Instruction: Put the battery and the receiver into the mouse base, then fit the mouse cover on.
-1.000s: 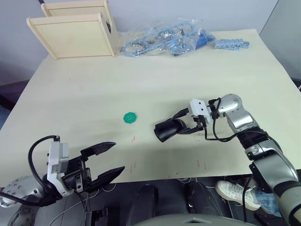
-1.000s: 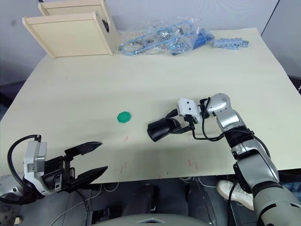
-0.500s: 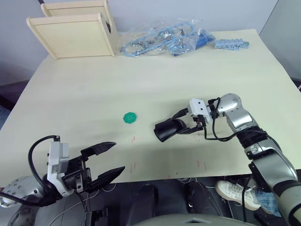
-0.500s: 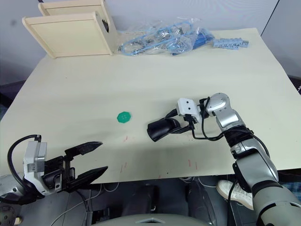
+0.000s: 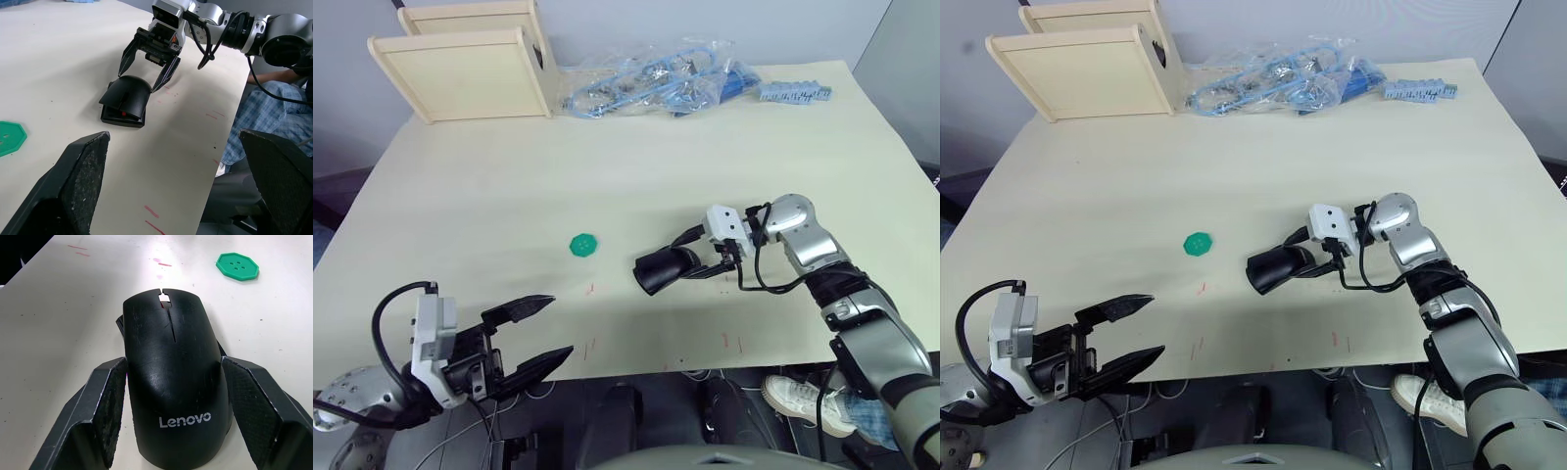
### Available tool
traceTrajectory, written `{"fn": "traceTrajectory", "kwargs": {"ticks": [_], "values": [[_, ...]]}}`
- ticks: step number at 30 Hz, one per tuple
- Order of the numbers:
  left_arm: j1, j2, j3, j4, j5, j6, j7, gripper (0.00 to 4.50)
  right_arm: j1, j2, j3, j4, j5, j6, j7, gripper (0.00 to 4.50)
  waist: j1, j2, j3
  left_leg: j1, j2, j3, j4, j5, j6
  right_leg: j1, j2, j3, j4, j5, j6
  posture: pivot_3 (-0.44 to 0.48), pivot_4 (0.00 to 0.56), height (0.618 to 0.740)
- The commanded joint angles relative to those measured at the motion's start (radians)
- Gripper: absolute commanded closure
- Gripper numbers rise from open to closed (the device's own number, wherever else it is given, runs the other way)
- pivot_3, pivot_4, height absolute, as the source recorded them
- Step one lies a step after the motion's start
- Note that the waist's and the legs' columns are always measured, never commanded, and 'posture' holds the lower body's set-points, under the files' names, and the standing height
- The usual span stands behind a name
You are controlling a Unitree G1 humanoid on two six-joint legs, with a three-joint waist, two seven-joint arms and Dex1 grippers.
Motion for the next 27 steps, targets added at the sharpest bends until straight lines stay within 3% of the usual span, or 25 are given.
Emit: {"fn": "traceTrajectory", "kwargs": {"ticks": [1, 22, 23, 24, 26, 27], "values": [[0.004, 0.006, 0.025, -0.032, -0.015, -0.008, -0.004, 0.0, -0.016, 0.0, -0.006, -0.004, -0.013, -0.013, -0.013, 1.33, 0.0, 0.0, 0.0, 0.0, 0.0, 0.0, 0.0, 0.0, 0.0, 0.0, 0.0, 0.0, 0.0, 0.0, 0.0, 0.0, 0.15, 0.74], [-0.001, 0.003, 0.02, -0.022, -0.008, -0.014, -0.01, 0.0, -0.024, -0.004, -0.006, 0.003, -0.005, 0.022, 0.009, 1.33, 0.0, 0.0, 0.0, 0.0, 0.0, 0.0, 0.0, 0.0, 0.0, 0.0, 0.0, 0.0, 0.0, 0.0, 0.0, 0.0, 0.15, 0.74], [-0.001, 0.003, 0.019, -0.022, -0.008, -0.014, -0.01, 0.0, -0.023, -0.003, -0.007, 0.003, -0.007, 0.016, 0.005, 0.83, 0.0, 0.0, 0.0, 0.0, 0.0, 0.0, 0.0, 0.0, 0.0, 0.0, 0.0, 0.0, 0.0, 0.0, 0.0, 0.0, 0.15, 0.74], [-0.002, 0.003, 0.019, -0.022, -0.008, -0.014, -0.01, 0.0, -0.023, -0.002, -0.007, 0.003, -0.009, 0.011, 0.001, 0.78, 0.001, 0.0, 0.0, 0.0, 0.0, 0.0, 0.0, 0.0, 0.0, 0.0, 0.0, 0.0, 0.0, 0.0, 0.0, 0.0, 0.15, 0.74], [-0.002, 0.003, 0.019, -0.022, -0.008, -0.014, -0.01, 0.0, -0.022, 0.001, -0.009, 0.005, -0.016, -0.002, -0.012, 0.17, 0.001, 0.0, 0.0, 0.0, 0.0, 0.0, 0.0, 0.0, 0.0, 0.0, 0.0, 0.0, 0.0, 0.0, 0.0, 0.0, 0.15, 0.74], [-0.002, 0.003, 0.019, -0.022, -0.008, -0.014, -0.01, 0.0, -0.021, 0.002, -0.009, 0.008, -0.018, -0.006, -0.014, 0.17, 0.001, 0.0, 0.0, 0.0, 0.0, 0.0, 0.0, 0.0, 0.0, 0.0, 0.0, 0.0, 0.0, 0.0, 0.0, 0.0, 0.15, 0.74]]}}
